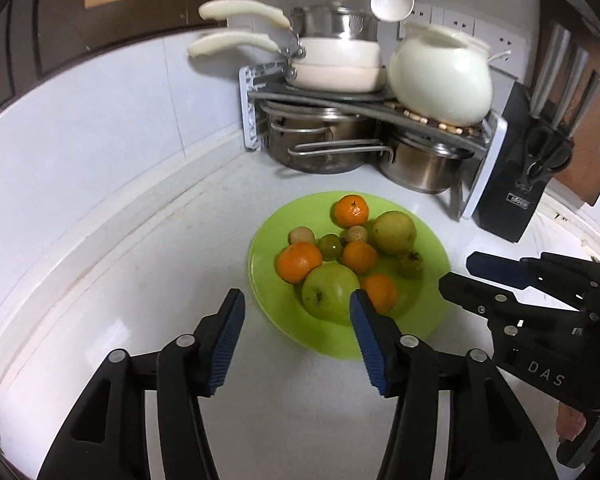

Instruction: Organize fruits

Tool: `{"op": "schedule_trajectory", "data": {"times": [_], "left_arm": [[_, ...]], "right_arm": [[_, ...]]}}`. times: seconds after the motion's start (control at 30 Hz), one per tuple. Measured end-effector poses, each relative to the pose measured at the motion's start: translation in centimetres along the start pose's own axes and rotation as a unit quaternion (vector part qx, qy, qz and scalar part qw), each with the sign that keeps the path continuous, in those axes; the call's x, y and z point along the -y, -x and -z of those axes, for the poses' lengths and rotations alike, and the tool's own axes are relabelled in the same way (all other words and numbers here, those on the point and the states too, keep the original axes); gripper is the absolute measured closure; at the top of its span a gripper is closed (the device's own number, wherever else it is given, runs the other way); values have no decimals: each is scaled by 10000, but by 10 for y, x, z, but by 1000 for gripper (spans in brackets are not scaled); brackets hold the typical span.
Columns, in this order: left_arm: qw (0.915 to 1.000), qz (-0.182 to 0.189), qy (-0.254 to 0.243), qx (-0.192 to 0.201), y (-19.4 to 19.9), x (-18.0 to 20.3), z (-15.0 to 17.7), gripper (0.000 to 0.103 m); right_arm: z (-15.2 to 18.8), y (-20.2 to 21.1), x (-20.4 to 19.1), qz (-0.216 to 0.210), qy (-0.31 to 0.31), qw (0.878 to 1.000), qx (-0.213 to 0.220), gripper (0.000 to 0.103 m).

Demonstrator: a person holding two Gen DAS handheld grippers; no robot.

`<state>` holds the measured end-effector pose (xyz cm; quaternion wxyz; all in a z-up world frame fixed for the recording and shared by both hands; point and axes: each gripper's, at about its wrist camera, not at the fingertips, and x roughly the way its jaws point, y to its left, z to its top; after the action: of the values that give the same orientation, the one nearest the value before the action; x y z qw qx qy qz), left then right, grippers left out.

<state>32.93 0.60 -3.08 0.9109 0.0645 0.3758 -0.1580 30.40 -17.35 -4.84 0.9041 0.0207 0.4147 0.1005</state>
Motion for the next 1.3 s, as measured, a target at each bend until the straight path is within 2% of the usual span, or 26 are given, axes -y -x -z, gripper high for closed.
{"op": "schedule_trajectory", "data": {"times": [0.2, 0.33, 0.4, 0.53, 0.67, 0.8, 0.97, 1.3], "left_arm": [[9997, -49, -11, 218, 33, 6, 14, 43], [9994, -91, 32, 342, 56, 11, 27, 41], [9991, -141, 92, 401, 69, 14, 34, 36], [9980, -230, 250, 538, 93, 23, 48, 28], [9963, -392, 341, 680, 117, 36, 63, 17], [9953, -437, 396, 773, 138, 49, 77, 15], [9933, -557, 433, 918, 166, 64, 94, 7], [9914, -628, 407, 1073, 208, 90, 126, 3]], "right_arm": [[17, 37, -5, 137, -131, 9996, 226, 68], [31, 58, -10, 214, -159, 9990, 351, 57], [37, 70, -10, 214, -150, 9989, 402, 56], [50, 97, -11, 279, -81, 9978, 596, 42], [65, 124, -12, 339, 43, 9969, 714, 39], [78, 147, -12, 357, 111, 9958, 837, 34], [96, 175, -13, 353, 178, 9946, 964, 31], [134, 221, -10, 399, 131, 9925, 1152, 24]]}}
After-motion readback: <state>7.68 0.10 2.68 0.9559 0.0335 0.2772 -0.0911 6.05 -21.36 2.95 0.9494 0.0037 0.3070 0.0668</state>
